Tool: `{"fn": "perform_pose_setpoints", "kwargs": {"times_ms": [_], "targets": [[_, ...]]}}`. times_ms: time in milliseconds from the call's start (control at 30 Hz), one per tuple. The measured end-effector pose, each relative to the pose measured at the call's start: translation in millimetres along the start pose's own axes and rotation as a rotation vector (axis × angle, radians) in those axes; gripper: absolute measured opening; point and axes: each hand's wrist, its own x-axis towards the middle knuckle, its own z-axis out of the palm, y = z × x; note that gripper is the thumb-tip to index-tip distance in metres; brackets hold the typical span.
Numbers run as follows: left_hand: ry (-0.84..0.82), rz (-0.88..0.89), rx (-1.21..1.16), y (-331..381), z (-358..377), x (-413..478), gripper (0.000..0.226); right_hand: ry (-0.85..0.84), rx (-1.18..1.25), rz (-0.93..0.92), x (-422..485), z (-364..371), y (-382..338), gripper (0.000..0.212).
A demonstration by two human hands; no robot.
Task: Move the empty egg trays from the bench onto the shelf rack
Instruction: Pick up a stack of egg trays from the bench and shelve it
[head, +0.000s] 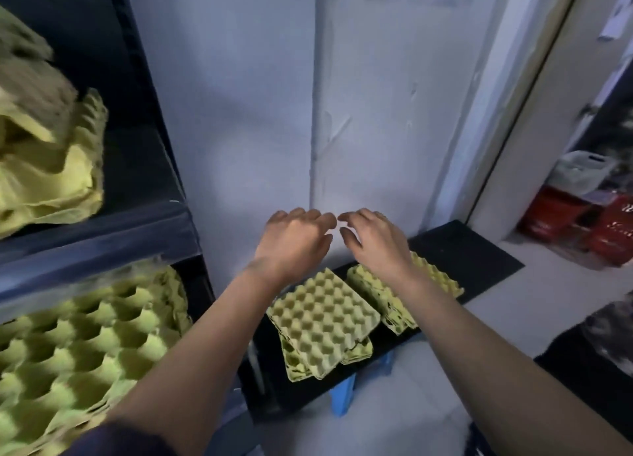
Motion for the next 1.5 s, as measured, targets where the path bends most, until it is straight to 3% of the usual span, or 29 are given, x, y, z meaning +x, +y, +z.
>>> {"fn": "perform_pose_setpoints", "kwargs": {"times_ms": [267, 567, 867, 1067, 1300, 1400, 1500], "targets": [[-0.203, -0.126, -0.003, -12, 96, 48, 0.03, -0.271, 0.004, 0.074, 13, 77, 87, 0.031], [-0.34, -0.378, -0.012, -3, 192, 96, 0.027, -0.527, 0.131, 0.0, 51, 157, 176, 0.033], [-0.599, -0.718, -0.115, -17, 304, 57, 0.034, -0.87, 0.169, 0.096, 27, 266, 223, 0.047], [-0.624, -0.758, -0.139, -25, 382, 22, 0.04, -1.018, 0.172, 0.211, -13, 357, 243, 0.05], [-0.621, -0.794, -0.135, -41, 460, -12, 0.044, -1.04, 0.179, 0.48, -49, 444, 256, 0.06], [-0.637, -0.996, -0.166, -42, 484, -31, 0.055, -1.013, 0.214, 0.598, -58, 464, 264, 0.055], [-0.642, -1.255, -0.303, -41, 501, -48, 0.07, -0.929, 0.16, 0.621, -64, 468, 271, 0.026]]}}
